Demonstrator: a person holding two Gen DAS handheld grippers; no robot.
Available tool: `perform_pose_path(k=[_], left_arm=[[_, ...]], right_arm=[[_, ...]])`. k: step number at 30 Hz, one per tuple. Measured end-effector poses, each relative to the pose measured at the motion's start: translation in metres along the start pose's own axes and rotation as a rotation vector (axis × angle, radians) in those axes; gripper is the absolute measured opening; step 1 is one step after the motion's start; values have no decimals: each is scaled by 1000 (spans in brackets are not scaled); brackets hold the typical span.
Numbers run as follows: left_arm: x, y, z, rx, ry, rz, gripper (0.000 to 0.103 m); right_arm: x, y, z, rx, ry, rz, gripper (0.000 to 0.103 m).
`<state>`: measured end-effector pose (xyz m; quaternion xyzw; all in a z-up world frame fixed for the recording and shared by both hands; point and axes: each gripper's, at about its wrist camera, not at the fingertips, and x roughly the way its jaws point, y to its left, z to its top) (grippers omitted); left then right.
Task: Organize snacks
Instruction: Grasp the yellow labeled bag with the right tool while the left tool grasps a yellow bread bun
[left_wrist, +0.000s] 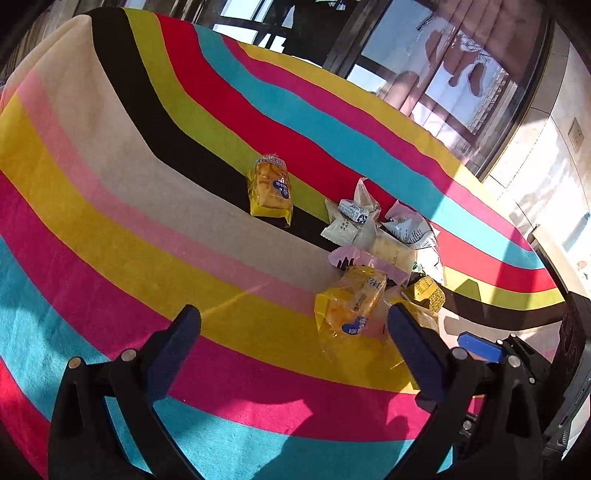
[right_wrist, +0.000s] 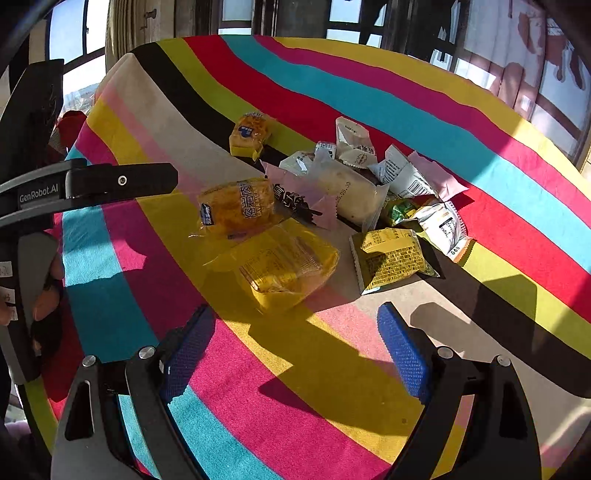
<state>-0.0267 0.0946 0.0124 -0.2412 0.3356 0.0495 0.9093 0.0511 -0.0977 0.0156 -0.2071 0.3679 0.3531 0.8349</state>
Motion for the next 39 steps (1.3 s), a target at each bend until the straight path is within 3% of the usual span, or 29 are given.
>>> perform_pose_path(k=[4, 10, 11, 12, 13, 18, 22, 25, 30, 36, 39], left_arm=[[3, 3, 2, -35, 10, -19, 101], [4, -3, 0, -2, 11, -17, 101], [4, -3, 0, -2, 12, -17, 101], [5, -2, 0, -6, 14, -17, 101], [6, -2, 0, -10, 16, -18, 101], [8, -2, 0, -6, 24, -14, 101], [7, -7, -2, 21, 20, -3, 101], [7, -10, -2, 42, 16, 7, 101], [18, -30, -2, 163, 77, 22, 101], [52, -74, 2, 413, 156, 142, 101], [70, -81, 9, 459, 212, 119, 101]], right_arm=[[23, -2, 14, -20, 29, 34, 87], [40, -1, 19, -43, 53, 72, 85], [39, -3, 17, -33, 48, 76, 81], [36, -3, 15, -30, 33, 84, 57], [34, -3, 12, -23, 26, 70, 53], [12, 6, -14, 28, 17, 19, 52], [-8, 4, -39, 198, 18, -4, 52], [-26, 0, -49, 267, -36, -45, 52], [-39, -18, -54, 382, -94, -34, 52], [-41, -17, -56, 399, -90, -19, 52], [-43, -16, -57, 394, -96, -24, 52]])
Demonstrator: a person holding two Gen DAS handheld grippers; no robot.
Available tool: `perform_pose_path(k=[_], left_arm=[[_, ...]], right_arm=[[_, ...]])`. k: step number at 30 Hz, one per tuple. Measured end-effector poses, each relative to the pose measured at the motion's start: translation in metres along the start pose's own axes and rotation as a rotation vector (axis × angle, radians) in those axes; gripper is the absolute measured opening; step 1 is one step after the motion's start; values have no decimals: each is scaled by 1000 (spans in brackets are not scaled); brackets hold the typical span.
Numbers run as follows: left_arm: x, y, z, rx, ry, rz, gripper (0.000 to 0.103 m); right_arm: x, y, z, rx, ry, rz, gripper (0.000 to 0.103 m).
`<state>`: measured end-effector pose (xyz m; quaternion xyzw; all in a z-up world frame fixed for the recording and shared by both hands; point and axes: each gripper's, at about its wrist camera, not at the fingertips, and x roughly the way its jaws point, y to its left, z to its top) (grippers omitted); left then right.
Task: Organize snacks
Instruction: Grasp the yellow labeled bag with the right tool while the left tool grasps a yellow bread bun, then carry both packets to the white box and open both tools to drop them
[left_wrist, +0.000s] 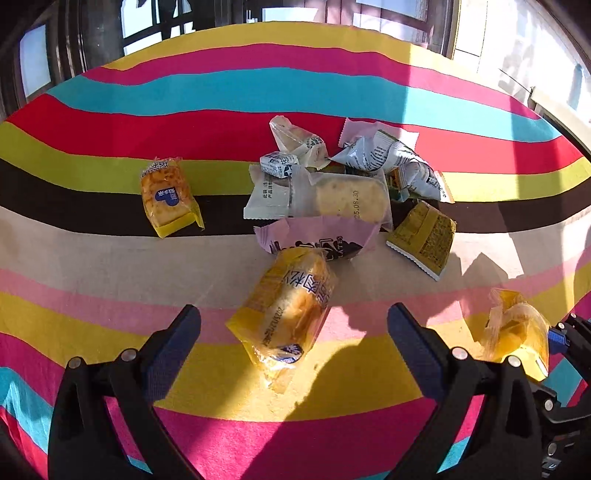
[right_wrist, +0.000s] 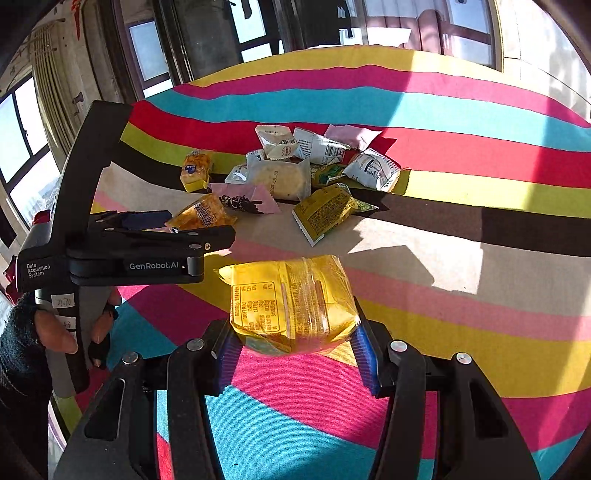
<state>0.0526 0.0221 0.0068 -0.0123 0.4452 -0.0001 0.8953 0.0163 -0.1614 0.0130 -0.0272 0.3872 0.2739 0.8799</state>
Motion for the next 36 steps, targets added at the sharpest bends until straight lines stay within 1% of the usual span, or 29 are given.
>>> perform_pose_path(k=[1, 3, 4, 5, 6, 7, 10, 13, 15, 22, 31, 36], left_arm=[[4, 1, 2, 7, 18, -25, 100], [10, 0, 3, 43, 49, -62, 83], [9, -2, 1, 69, 41, -39, 70], [5, -5, -3, 101, 28, -34, 50], [1, -6, -7, 118, 18, -48, 43], [-3, -6, -12, 116, 6, -68, 39], [-13, -3, -26, 93, -35, -67, 39], [-25, 5, -32, 26, -72, -114, 39], [-28, 8, -35, 5, -74, -132, 39], [-49, 2, -50, -30, -120, -142, 39], [-81, 13, -77, -87, -201, -104, 39], [-98, 19, -94, -75, -222, -84, 39]], right_arm=[[3, -2, 2, 0, 0, 4, 52], [4, -4, 3, 6, 0, 4, 52], [4, -5, 3, 9, 1, 8, 52], [4, -5, 4, 12, 1, 12, 52], [4, -6, 4, 15, 0, 13, 52], [4, -6, 4, 17, 0, 15, 52], [3, -6, 3, 17, -5, 18, 52], [3, -7, 4, 18, -8, 21, 52], [3, -8, 4, 20, -8, 22, 52], [2, -10, 4, 21, -12, 35, 52], [3, -9, 6, 14, -5, 37, 52], [0, -9, 5, 31, 1, 43, 52]])
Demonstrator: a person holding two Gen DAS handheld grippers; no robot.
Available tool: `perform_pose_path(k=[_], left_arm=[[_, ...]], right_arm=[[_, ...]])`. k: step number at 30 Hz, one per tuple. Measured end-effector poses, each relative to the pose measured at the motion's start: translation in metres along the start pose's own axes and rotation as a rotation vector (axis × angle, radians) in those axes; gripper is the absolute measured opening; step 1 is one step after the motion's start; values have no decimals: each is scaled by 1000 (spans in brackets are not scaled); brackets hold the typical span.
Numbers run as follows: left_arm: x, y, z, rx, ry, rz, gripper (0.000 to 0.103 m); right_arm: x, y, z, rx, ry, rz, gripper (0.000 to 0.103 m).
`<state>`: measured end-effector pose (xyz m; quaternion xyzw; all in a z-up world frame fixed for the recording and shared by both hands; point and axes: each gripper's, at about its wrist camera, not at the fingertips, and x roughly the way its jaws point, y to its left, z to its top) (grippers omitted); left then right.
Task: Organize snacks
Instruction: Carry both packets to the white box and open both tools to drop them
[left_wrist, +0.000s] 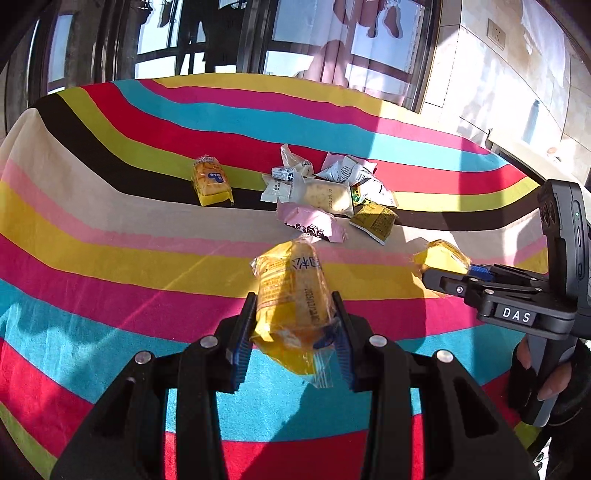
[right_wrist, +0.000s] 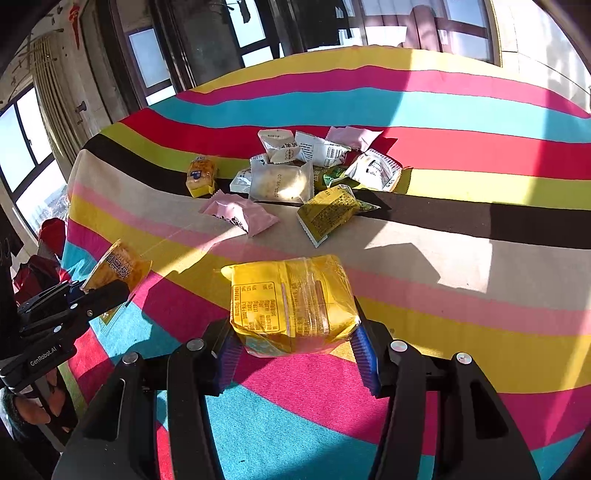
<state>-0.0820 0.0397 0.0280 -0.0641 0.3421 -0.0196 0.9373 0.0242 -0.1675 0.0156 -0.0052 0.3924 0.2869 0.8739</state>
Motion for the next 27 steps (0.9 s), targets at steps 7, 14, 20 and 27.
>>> perform_pose_path(k=[7, 14, 20, 27], left_arm=[[-27, 20, -22, 0, -11, 20, 39], [-58, 38, -49, -38, -35, 62, 39], [-92, 55, -80, -108, -76, 78, 39], [-126, 77, -106, -156, -106, 143, 39]], right_arm=[[-9, 22, -14, 35, 18, 79, 52], [-12, 77, -33, -67, 51, 150, 52], [-13, 124, -46, -177, 63, 174, 52], [-13, 163, -55, -236, 88, 229, 52]])
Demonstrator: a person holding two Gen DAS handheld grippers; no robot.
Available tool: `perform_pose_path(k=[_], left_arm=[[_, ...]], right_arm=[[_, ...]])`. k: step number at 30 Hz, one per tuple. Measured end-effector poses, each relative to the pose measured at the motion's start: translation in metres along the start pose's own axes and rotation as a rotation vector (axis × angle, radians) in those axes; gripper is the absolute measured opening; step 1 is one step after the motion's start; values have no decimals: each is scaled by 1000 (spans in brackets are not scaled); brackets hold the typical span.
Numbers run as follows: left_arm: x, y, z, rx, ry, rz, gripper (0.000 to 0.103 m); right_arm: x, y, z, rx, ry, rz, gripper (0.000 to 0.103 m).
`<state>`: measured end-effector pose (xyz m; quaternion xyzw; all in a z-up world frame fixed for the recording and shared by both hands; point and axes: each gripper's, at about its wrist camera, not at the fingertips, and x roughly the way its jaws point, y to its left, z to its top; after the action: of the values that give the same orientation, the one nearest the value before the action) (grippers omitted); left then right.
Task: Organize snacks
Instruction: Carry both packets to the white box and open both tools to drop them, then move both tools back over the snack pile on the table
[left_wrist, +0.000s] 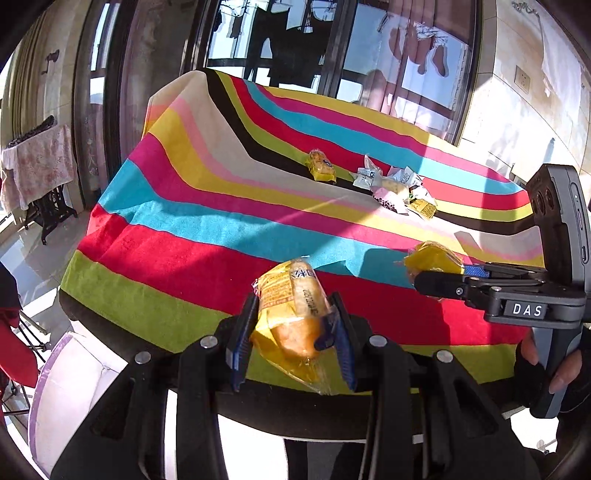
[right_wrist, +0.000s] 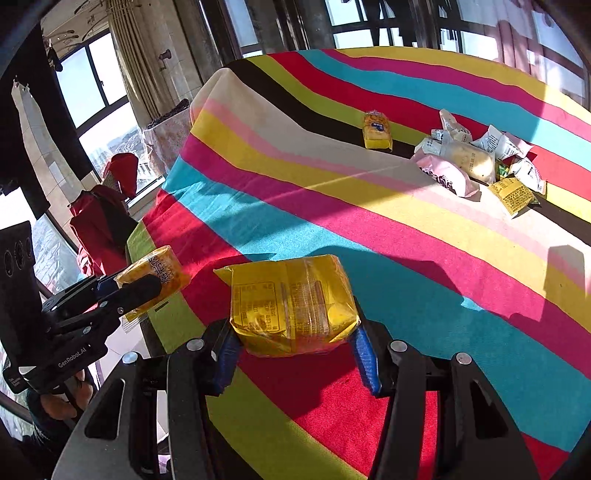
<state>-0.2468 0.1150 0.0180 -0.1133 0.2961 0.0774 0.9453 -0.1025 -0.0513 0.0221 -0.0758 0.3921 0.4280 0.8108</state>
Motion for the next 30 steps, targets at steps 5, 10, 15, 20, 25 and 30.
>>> perform_pose_path(k=[5, 10, 15, 20, 25, 30], left_arm=[[-22, 28, -13, -58, -25, 41, 39], [-42, 57, -33, -91, -18, 136, 39], [-56, 86, -56, -123, 12, 247, 39], [-61, 109, -79, -146, 61, 333, 39], [-68, 132, -95, -182, 95, 385, 39], [-75, 148, -102, -211, 113, 456, 77]], right_arm=[[7, 42, -3, -100, 30, 36, 52], [16, 95, -12, -239, 57, 81, 52], [33, 146, -30, -396, 105, 106, 52], [42, 185, -47, -553, 120, 90, 54], [51, 211, -63, -633, 169, 148, 52], [68, 234, -77, -672, 216, 192, 86]])
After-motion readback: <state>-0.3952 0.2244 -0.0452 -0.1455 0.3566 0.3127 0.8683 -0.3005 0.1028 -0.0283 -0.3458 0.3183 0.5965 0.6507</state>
